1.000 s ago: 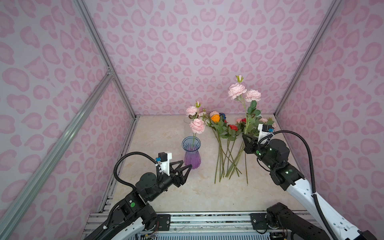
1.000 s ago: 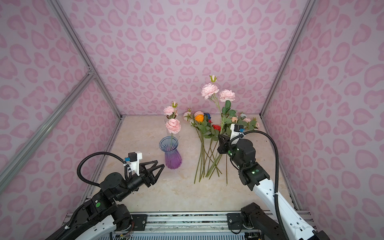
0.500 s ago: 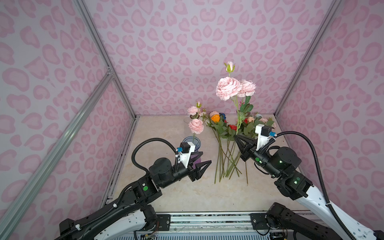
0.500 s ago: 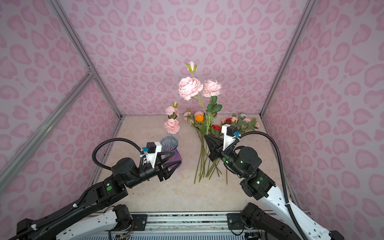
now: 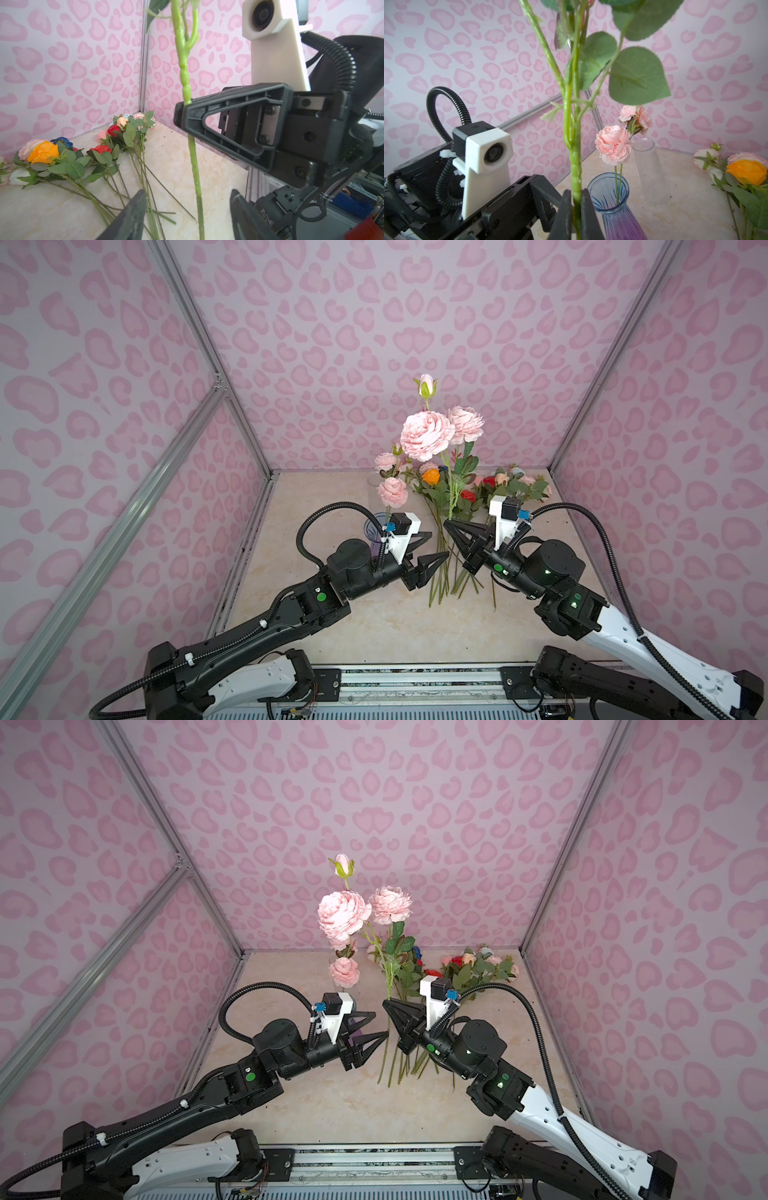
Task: Arrange the flowers into the vase
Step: 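Carry flowers toward left gripper while left gripper grasps the stems, then carry the pink flowers over the vase with left gripper while right gripper opens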
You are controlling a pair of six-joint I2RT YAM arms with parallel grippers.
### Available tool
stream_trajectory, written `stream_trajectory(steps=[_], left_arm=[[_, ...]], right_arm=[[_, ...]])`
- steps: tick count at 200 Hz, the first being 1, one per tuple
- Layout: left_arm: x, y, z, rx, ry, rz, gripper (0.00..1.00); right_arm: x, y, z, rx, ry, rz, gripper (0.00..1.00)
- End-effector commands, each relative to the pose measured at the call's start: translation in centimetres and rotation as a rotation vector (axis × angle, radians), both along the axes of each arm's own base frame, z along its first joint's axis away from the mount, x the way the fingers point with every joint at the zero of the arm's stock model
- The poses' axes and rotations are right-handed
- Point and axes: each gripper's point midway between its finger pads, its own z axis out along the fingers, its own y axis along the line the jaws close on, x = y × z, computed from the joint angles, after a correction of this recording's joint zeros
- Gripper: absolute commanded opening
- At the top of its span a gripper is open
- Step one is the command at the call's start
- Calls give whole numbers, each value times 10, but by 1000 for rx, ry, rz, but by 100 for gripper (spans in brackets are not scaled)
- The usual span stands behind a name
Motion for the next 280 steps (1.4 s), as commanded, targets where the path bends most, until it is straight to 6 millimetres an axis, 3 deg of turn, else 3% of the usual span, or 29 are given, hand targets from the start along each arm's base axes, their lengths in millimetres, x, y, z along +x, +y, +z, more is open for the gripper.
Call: stream_trajectory(steps=[1, 38, 63, 70, 109, 118, 139, 158, 234, 280], left_arm=[[1, -3, 21, -65, -26, -7, 63], [16, -7, 22, -61, 9, 55, 54], [20, -11, 20, -58, 25, 62, 37], [21, -12, 18, -55, 29, 62, 29], [22, -13, 17, -45, 27, 69, 9], [23, -11, 18, -45, 23, 78, 4], [28, -3, 22, -49, 11, 128, 4], [34, 8, 28, -52, -16, 188, 4], [43, 55, 81, -84, -218, 393, 4], [54, 79, 100, -76, -304, 517, 4]], right_arm=[[-1, 1, 9, 51, -15, 8, 0], [-4, 9, 7, 47, -7, 36, 0], [-5, 9, 6, 42, -4, 38, 0], [-5, 10, 6, 40, -2, 42, 0], [-6, 8, 5, 38, -2, 38, 0], [-6, 8, 6, 40, -2, 37, 4], [-7, 5, 7, 43, -2, 29, 27], [-5, 2, 7, 35, -1, 8, 33], [-3, -16, 6, 20, -25, -69, 36], [1, -21, -2, -3, -13, -107, 36]])
